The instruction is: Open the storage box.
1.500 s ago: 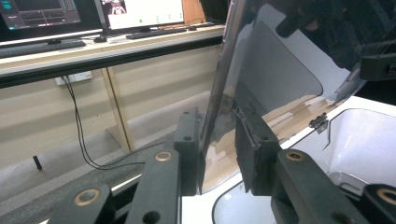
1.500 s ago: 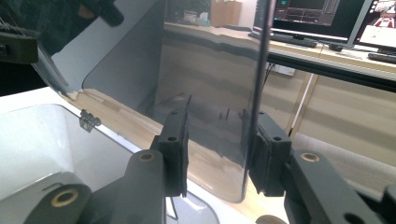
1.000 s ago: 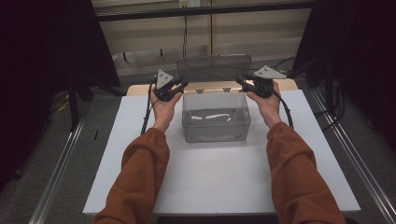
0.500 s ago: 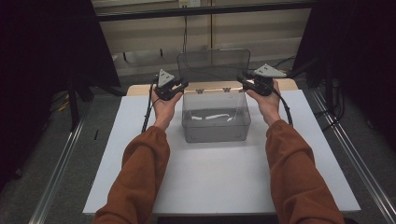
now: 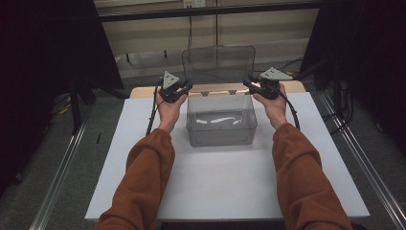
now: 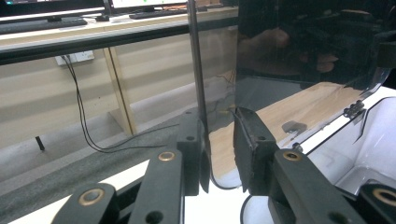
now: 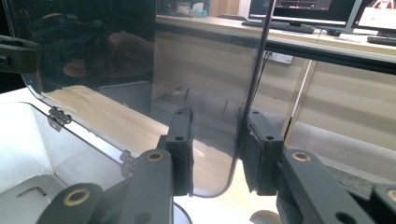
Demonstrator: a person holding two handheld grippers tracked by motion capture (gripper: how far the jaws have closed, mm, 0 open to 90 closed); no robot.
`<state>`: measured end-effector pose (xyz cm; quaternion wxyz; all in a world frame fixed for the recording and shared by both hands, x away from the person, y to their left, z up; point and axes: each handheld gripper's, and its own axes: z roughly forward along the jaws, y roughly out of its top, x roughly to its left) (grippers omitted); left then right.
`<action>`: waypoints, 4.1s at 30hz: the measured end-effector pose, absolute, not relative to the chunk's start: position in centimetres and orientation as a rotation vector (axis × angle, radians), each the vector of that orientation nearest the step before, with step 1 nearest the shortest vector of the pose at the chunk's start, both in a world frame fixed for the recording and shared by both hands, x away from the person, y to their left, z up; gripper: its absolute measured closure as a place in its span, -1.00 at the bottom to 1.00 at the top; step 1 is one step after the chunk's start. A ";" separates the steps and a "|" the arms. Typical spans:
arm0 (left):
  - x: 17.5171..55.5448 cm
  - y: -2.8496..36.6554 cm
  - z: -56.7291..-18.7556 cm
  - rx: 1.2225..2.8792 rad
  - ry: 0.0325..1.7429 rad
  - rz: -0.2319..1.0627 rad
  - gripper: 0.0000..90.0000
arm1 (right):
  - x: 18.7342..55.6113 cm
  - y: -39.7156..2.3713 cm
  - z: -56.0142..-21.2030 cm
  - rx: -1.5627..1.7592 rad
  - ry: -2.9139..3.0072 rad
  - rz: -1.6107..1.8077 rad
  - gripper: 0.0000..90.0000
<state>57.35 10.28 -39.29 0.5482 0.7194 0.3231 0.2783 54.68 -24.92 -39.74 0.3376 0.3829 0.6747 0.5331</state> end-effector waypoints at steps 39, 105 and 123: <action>59.0 10.2 -40.2 1.756 0.798 0.635 0.51 | 56.4 -25.3 -41.0 1.062 1.804 1.404 0.40; 60.9 9.6 -40.7 1.793 0.917 0.406 -0.01 | 57.9 -25.3 -41.6 1.218 1.884 1.433 0.10; 61.3 9.7 -40.6 1.810 0.982 0.348 -0.05 | 58.2 -25.6 -41.8 1.311 1.905 1.472 0.08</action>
